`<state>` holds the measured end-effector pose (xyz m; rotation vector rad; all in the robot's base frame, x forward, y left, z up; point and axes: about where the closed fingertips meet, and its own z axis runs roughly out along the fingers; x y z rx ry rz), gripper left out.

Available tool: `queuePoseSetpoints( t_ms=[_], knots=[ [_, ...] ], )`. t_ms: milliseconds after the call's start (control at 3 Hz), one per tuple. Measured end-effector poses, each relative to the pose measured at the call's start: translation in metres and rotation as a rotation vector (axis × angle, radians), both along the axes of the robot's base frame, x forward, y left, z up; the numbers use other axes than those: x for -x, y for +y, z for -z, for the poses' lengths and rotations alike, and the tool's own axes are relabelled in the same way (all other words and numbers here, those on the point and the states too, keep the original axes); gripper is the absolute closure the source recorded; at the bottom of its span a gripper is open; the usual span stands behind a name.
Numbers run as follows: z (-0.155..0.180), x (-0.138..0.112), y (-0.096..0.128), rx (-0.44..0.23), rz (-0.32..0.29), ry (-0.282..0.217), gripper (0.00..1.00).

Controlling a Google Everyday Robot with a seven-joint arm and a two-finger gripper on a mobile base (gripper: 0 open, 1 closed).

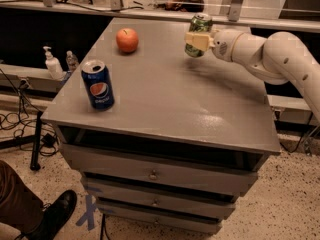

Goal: Move green can near pepsi can

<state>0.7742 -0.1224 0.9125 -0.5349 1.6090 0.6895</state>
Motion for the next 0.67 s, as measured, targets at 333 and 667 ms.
queuePoseSetpoints(
  t_ms=[333, 667],
  knots=[
    [-0.018, 0.040, 0.031, -0.058, -0.120, -0.001, 1.00],
    [-0.031, 0.088, 0.065, -0.055, -0.239, -0.006, 1.00]
  ],
)
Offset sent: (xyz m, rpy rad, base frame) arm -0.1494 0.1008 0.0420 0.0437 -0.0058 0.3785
